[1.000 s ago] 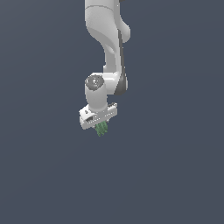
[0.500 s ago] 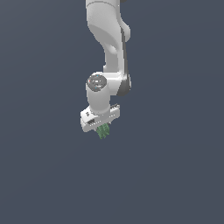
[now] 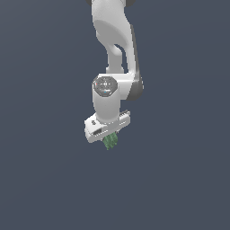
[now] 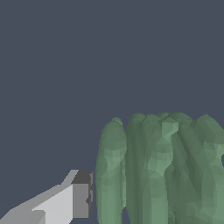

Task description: Pick up the object and move it to a goal position.

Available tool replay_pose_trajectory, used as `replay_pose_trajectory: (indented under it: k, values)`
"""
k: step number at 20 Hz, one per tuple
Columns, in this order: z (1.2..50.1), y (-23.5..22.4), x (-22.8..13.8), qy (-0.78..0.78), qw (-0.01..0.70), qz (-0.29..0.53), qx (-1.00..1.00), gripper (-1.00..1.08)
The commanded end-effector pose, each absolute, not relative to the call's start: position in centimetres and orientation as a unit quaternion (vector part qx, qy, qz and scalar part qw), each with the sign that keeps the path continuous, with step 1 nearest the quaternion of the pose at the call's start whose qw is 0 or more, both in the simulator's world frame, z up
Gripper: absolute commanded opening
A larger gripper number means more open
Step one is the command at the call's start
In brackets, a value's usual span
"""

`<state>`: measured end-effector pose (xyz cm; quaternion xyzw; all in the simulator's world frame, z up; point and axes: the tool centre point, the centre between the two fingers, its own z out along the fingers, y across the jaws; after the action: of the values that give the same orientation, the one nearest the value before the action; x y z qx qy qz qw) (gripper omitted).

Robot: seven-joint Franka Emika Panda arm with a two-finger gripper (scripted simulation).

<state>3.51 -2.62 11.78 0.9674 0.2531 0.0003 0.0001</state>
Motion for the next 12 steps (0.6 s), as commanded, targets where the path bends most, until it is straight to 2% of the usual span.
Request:
replay_pose_trajectory:
  k: [1, 12]
  values:
    - [12.8, -1.9, 4.9, 0.253, 0.0, 0.0, 0.967, -1.0]
    - [16.0, 0.3, 10.0, 0.253, 0.0, 0.0, 0.967, -1.0]
